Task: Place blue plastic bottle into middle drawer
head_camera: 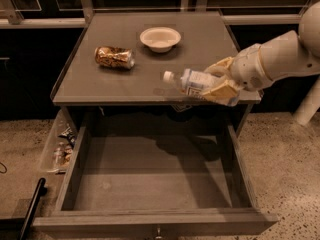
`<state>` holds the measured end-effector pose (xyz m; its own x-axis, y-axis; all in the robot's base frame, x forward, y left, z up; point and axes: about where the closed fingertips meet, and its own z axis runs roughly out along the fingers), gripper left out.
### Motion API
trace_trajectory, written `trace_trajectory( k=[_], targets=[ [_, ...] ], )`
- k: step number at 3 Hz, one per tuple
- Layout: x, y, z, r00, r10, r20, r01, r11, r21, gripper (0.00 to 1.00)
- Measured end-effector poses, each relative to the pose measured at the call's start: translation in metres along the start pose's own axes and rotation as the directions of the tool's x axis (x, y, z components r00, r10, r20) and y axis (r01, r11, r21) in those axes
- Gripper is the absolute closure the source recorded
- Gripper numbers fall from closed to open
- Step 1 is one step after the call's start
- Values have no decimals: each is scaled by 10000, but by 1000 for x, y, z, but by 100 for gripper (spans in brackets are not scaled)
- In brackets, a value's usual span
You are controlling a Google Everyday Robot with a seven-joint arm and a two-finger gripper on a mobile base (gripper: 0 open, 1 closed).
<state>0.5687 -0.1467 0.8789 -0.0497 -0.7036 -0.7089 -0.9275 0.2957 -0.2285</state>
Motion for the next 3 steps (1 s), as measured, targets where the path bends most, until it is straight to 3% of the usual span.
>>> trace_trajectory(
  k=[1, 3],
  targets=[
    [28, 60, -15, 9997, -225, -6, 225, 9995, 205, 100],
    [38, 70, -2, 9999, -92, -71, 94, 9997, 220, 100]
  ],
)
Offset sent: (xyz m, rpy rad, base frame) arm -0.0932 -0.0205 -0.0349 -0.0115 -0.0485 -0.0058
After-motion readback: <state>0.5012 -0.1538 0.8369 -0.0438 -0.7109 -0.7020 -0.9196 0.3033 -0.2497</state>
